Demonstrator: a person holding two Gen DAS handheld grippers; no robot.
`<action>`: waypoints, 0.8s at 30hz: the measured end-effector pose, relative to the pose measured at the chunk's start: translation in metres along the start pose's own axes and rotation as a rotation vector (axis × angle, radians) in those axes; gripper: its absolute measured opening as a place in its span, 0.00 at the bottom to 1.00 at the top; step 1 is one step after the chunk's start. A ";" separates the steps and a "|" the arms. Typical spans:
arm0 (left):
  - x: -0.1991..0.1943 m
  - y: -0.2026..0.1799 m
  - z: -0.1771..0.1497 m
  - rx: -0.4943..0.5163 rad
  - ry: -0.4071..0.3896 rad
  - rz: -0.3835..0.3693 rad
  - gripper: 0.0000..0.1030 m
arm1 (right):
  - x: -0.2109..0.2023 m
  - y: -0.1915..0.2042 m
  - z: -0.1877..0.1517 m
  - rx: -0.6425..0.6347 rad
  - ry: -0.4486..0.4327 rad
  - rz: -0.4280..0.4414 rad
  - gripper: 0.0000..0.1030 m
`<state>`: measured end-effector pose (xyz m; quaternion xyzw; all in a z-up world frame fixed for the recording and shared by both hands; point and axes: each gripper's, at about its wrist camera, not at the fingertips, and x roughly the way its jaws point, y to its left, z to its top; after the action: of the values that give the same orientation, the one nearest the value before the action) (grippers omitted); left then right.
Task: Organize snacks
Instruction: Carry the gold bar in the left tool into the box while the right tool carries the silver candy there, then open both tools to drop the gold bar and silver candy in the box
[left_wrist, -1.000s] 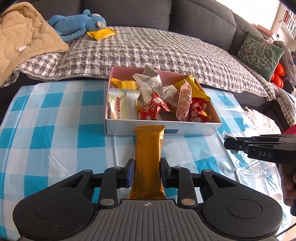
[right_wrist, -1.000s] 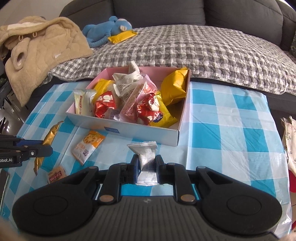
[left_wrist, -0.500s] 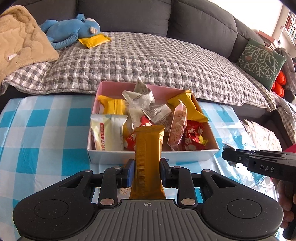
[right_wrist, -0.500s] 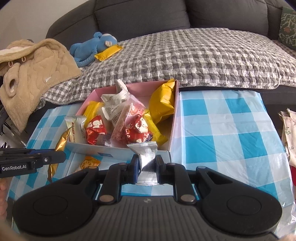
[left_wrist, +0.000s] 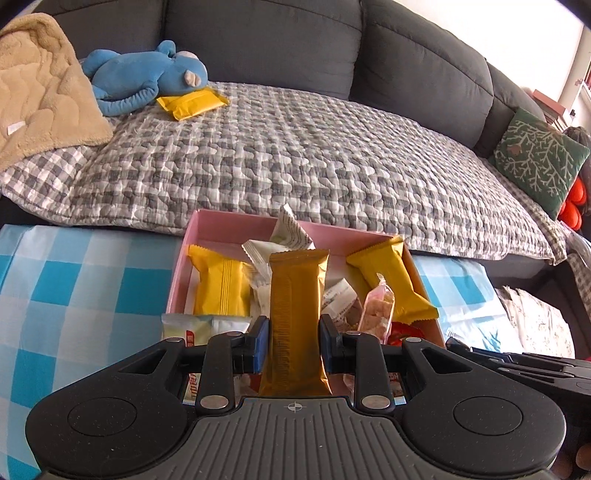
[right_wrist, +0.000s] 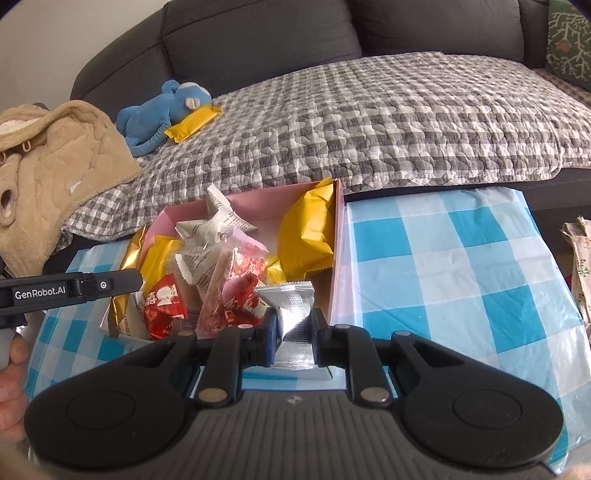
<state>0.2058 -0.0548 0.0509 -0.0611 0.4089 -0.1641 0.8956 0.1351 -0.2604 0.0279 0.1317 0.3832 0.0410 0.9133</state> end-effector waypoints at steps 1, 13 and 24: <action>0.003 0.001 0.001 -0.001 0.001 0.003 0.25 | 0.002 -0.001 0.001 0.006 -0.001 0.002 0.16; 0.021 0.009 0.003 0.017 -0.030 0.032 0.25 | 0.015 -0.003 0.007 0.060 -0.038 0.016 0.16; 0.010 0.015 0.006 -0.012 -0.027 0.030 0.28 | 0.012 -0.014 0.006 0.144 -0.058 0.027 0.23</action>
<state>0.2198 -0.0446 0.0442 -0.0626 0.3986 -0.1475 0.9030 0.1474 -0.2731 0.0201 0.2032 0.3567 0.0219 0.9116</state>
